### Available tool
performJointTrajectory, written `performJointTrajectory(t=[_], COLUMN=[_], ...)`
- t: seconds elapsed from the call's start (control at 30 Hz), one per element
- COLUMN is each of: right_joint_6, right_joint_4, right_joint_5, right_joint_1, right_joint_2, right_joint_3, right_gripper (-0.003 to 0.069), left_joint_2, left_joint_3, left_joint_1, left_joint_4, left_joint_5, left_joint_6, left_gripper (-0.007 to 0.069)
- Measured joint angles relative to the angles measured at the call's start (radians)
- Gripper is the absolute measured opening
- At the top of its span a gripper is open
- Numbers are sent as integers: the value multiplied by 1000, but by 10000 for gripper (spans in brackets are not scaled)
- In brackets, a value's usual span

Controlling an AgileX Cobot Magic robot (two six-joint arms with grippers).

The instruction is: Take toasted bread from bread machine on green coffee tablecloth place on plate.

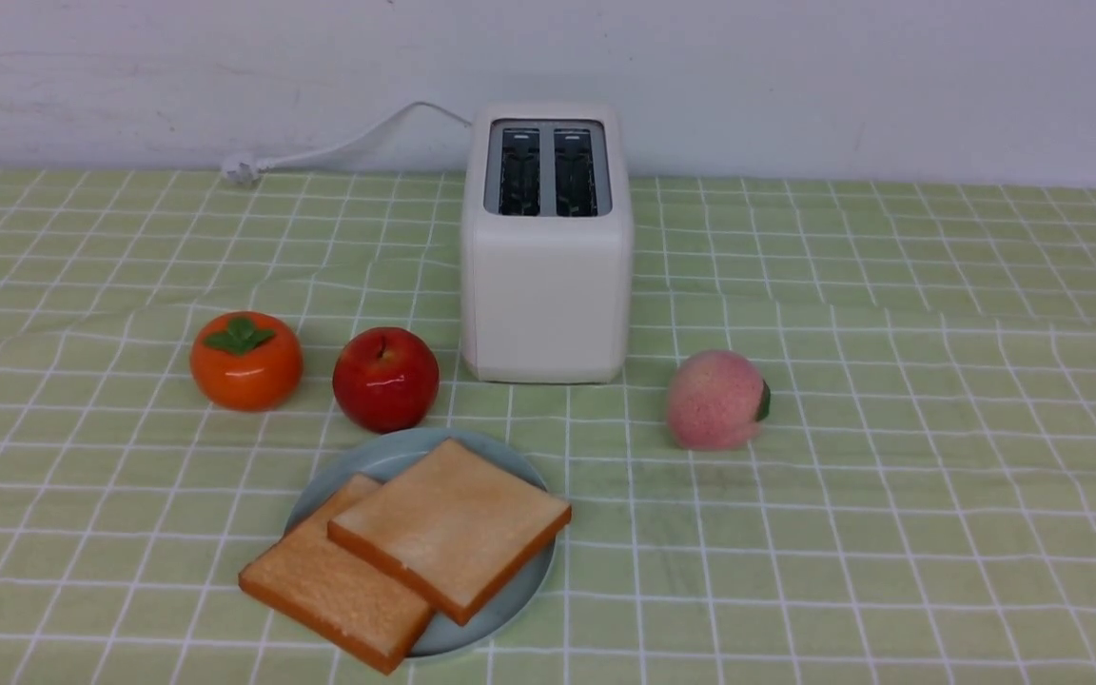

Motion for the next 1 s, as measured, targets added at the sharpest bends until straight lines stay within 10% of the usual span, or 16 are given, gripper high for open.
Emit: performJointTrajectory(t=[1.0], right_joint_6=[0], right_joint_4=[0], right_joint_5=[0], right_joint_1=[0], right_joint_2=[0], right_joint_3=[0], right_gripper=[93], left_joint_2=[0], left_joint_3=[0], left_joint_1=[0], left_joint_4=[0], left_joint_5=[0], left_joint_6=[0], left_gripper=[-6])
